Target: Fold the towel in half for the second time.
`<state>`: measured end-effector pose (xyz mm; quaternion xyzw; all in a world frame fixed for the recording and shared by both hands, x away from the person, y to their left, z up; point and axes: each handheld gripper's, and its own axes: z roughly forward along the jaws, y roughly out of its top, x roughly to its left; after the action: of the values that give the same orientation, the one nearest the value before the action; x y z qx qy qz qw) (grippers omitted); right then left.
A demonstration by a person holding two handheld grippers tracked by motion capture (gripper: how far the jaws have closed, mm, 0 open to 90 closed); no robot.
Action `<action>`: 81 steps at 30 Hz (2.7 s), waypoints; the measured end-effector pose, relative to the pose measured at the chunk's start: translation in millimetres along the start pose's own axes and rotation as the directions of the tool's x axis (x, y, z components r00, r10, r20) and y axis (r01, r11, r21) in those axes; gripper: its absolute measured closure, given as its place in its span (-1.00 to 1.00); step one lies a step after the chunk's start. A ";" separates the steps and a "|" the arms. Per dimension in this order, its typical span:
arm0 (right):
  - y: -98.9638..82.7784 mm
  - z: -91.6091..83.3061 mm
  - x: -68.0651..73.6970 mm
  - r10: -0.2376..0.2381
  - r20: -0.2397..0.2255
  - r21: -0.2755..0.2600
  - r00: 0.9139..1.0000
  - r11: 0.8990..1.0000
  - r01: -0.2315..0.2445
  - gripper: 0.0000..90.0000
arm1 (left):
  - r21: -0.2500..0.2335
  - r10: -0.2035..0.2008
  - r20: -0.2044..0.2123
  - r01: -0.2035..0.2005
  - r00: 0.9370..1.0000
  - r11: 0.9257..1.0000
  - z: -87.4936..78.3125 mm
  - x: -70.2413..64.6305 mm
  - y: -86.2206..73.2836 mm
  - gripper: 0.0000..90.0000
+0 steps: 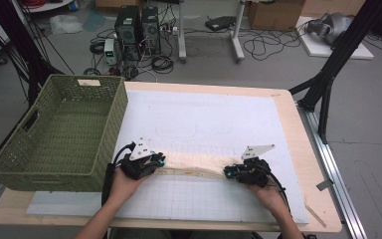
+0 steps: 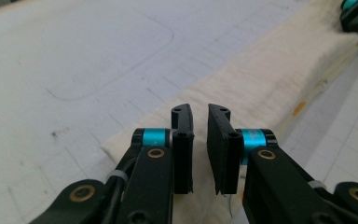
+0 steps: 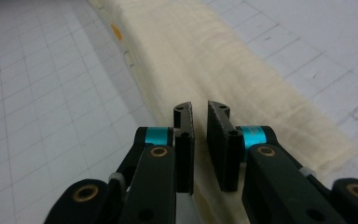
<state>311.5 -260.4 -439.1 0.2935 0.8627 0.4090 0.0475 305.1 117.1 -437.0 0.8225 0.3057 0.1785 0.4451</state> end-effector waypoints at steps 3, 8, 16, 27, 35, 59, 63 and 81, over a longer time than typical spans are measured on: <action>8.8 -2.3 2.6 -0.015 0.008 -0.035 1.000 0.999 0.015 0.79 | 0.030 -0.001 0.006 0.001 1.000 1.000 3.0 -0.1 -5.4 0.82; 25.6 8.3 9.8 -0.042 -0.005 -0.069 0.999 0.997 0.042 0.80 | 0.054 0.014 0.008 -0.014 1.000 0.998 8.1 -1.4 -9.6 0.83; 16.9 24.4 13.8 -0.066 -0.024 0.015 0.998 0.998 0.067 0.82 | 0.056 0.027 -0.005 -0.027 1.000 0.998 7.2 -1.6 -11.0 0.84; -3.1 4.1 6.3 -0.042 -0.002 0.002 0.999 0.999 0.042 0.80 | 0.057 0.034 -0.022 -0.033 0.999 0.998 1.8 0.9 -15.0 0.84; 2.4 -5.6 6.7 -0.072 0.023 -0.048 0.997 0.996 0.073 0.65 | 0.001 0.020 -0.048 -0.020 0.999 1.000 -3.1 2.5 -10.9 0.75; -19.9 -11.1 -4.1 -0.063 0.124 -0.028 0.990 0.997 0.067 0.27 | 0.044 0.003 -0.027 -0.002 1.000 0.999 -6.8 9.0 -20.0 0.49; -19.0 -12.8 -2.1 -0.059 0.131 -0.039 0.990 0.997 0.064 0.24 | 0.011 -0.004 -0.026 0.005 1.000 1.000 -10.8 9.8 -19.2 0.47; -22.1 -20.0 -2.4 -0.029 0.140 -0.054 0.990 0.998 0.037 0.33 | 0.019 -0.031 -0.023 0.031 0.999 0.999 -18.2 14.0 -22.7 0.52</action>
<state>296.7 -286.2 -442.4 0.3055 0.8501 0.4110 0.1228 297.5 147.1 -445.9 0.8199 0.3251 0.1782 0.4363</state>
